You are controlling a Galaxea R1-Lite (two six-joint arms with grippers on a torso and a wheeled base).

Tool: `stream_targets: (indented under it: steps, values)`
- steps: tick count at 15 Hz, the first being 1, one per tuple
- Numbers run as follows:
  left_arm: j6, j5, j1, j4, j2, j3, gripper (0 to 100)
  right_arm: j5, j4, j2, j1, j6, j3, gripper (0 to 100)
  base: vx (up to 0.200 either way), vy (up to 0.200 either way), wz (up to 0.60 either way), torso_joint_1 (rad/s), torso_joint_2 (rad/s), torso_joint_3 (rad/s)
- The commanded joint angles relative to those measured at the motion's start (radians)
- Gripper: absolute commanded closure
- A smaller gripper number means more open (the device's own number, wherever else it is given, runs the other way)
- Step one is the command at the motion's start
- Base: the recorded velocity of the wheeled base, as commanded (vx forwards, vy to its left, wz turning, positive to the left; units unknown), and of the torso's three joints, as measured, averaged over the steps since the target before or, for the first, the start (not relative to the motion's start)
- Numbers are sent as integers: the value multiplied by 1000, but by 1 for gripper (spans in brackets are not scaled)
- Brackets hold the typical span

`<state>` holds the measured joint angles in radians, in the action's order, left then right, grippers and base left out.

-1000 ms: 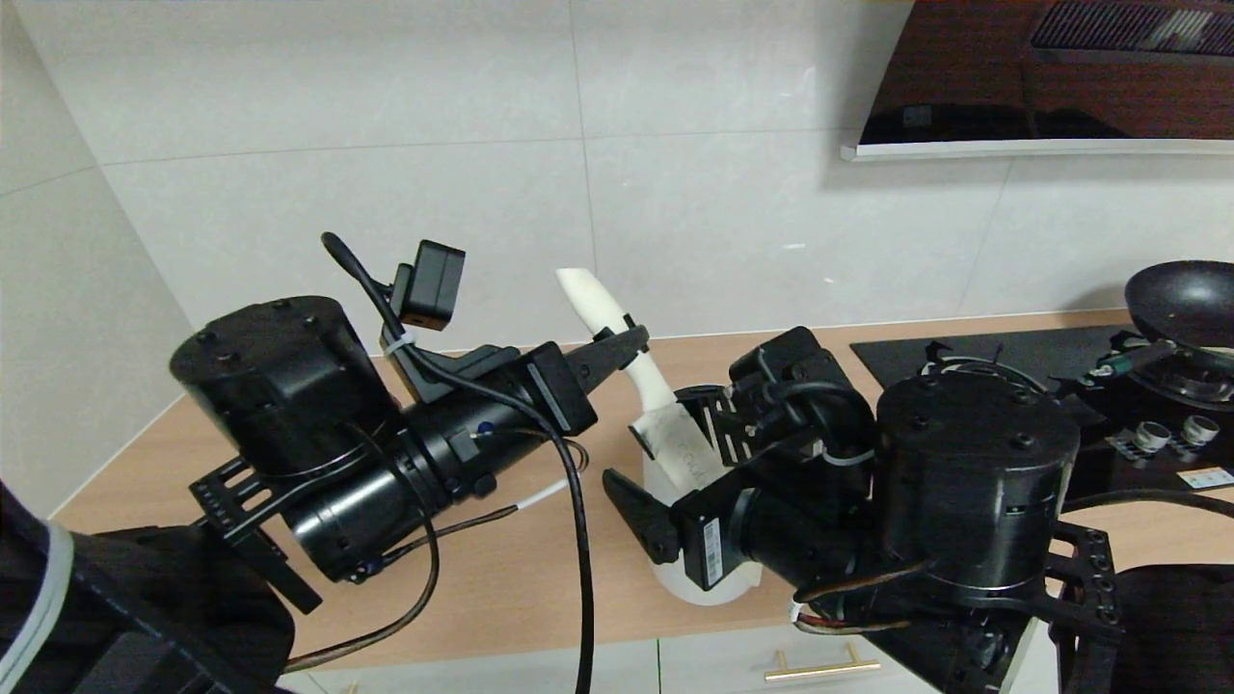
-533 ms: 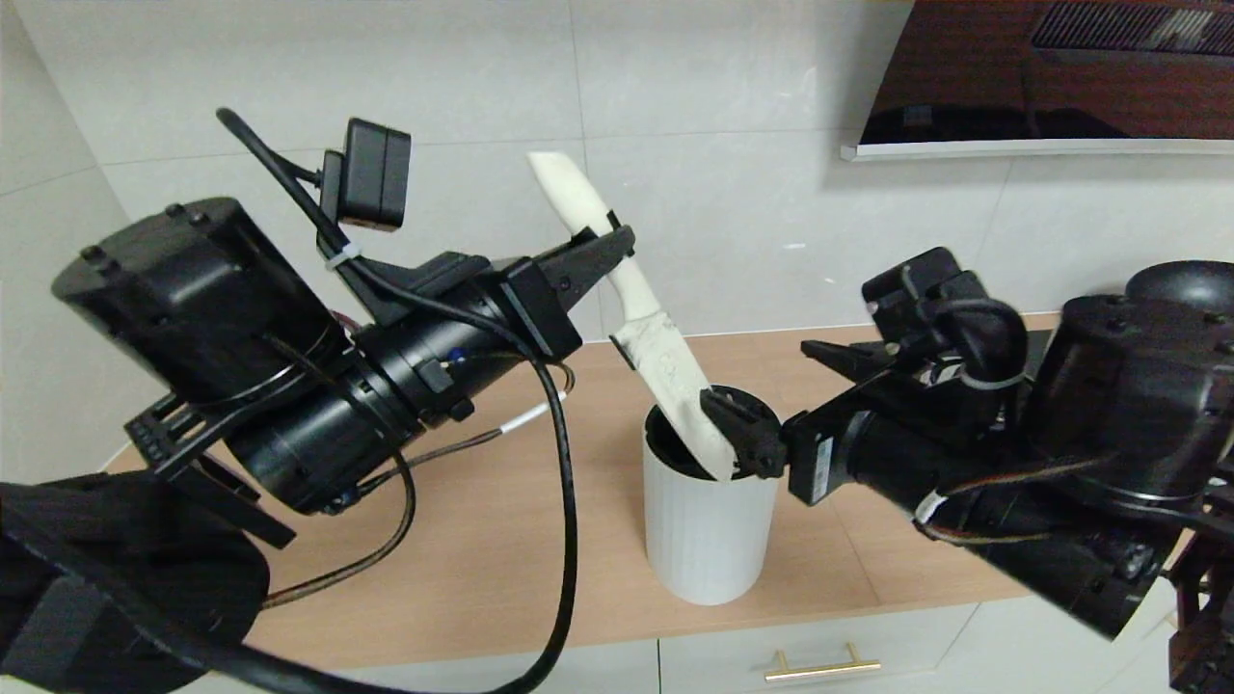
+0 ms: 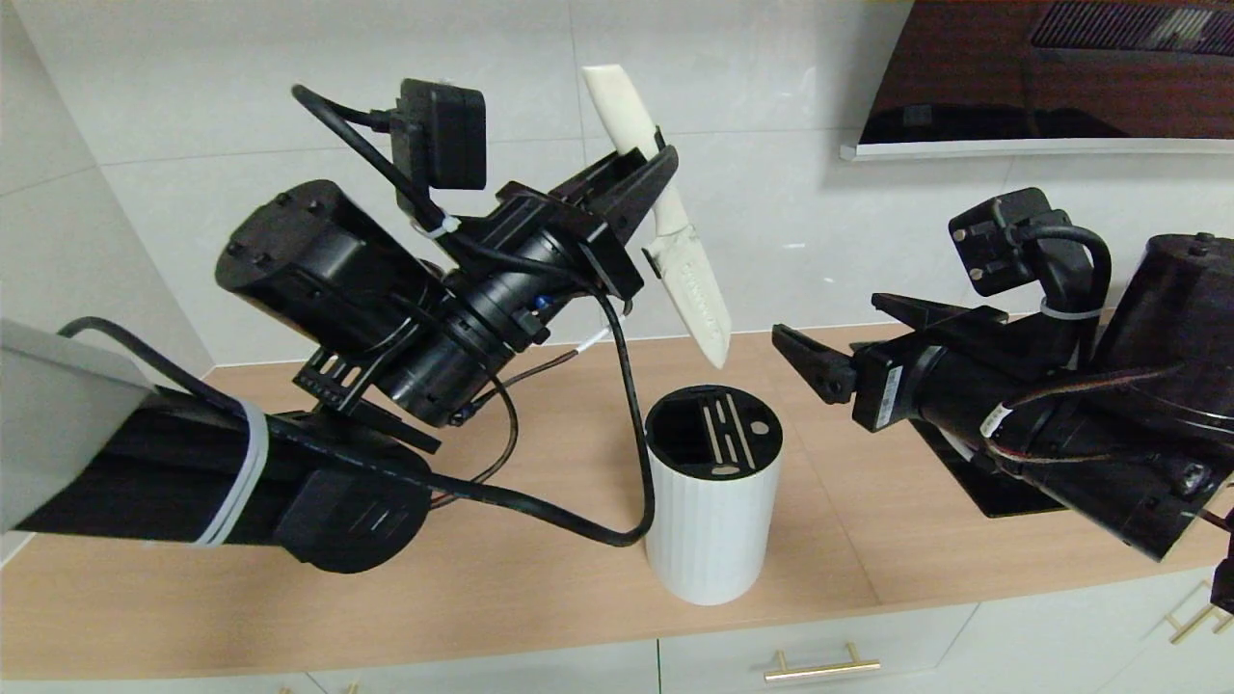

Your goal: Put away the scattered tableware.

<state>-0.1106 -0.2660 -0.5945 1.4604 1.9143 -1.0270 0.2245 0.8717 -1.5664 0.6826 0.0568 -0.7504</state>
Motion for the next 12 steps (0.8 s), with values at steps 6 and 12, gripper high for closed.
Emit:
stream_targets:
  steps: [6, 12]
  values:
    - [89, -1, 47, -3, 2, 73, 100, 1, 0, -7, -31, 0, 3, 0, 0, 0, 0, 0, 0, 0]
    - [94, -1, 31, -23, 23, 143, 100, 4, 0, -37, -31, 0, 3, 0, 0, 0, 0, 0, 0, 0]
